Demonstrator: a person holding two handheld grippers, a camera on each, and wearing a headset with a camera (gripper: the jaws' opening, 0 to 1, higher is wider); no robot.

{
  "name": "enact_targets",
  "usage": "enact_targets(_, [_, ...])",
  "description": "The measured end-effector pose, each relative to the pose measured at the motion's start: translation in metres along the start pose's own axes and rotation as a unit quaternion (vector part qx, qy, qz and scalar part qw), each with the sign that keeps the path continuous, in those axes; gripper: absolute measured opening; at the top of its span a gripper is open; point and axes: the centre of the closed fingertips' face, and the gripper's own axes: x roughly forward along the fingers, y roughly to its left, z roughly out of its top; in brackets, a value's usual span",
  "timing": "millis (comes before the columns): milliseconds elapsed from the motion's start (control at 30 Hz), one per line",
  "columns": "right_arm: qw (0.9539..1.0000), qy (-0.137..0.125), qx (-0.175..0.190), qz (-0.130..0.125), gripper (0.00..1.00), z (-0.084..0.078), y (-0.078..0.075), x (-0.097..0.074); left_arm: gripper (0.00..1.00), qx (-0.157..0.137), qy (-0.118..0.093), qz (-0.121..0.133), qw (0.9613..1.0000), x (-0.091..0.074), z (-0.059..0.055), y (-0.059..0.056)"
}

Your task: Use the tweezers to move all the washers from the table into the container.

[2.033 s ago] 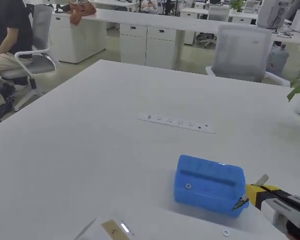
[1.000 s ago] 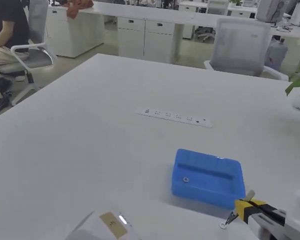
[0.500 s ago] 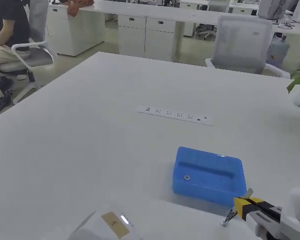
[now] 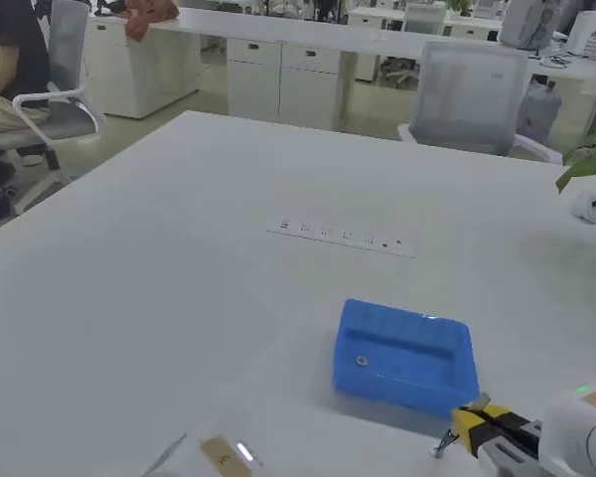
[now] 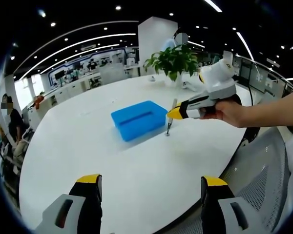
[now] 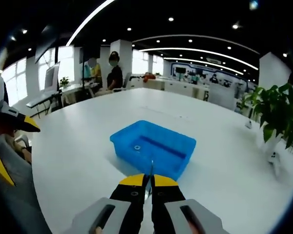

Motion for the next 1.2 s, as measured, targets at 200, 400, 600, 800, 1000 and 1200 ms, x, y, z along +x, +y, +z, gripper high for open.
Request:
enact_targets(200, [0.9997, 0.023, 0.003, 0.013, 0.0, 0.001, 0.004, 0.002, 0.85, 0.005, -0.004, 0.0, 1.0, -0.002, 0.004, -0.001])
enact_targets(400, [0.999, 0.024, 0.023, 0.03, 0.0, 0.005, 0.011, -0.001, 0.85, 0.011, -0.005, 0.007, 0.9999, -0.007, 0.005, 0.002])
enact_targets(600, [0.998, 0.005, 0.051, 0.036, 0.0, 0.02, 0.013, -0.011, 0.85, 0.009, -0.006, 0.012, 0.9999, -0.008, 0.005, 0.002])
enact_targets(800, [0.9983, -0.014, 0.046, 0.034, 0.0, 0.039, 0.011, -0.017, 0.85, 0.012, -0.009, 0.01, 0.9998, -0.008, 0.008, -0.001])
enact_targets(1000, [0.9983, -0.026, 0.04, 0.034, 0.0, 0.052, 0.009, -0.016, 0.85, 0.013, -0.01, 0.009, 0.9998, -0.009, 0.008, -0.001])
enact_targets(1200, [0.9982, -0.042, 0.034, 0.024, 0.0, 0.069, 0.002, -0.013, 0.83, 0.008, -0.01, 0.008, 0.9999, -0.01, 0.006, 0.002])
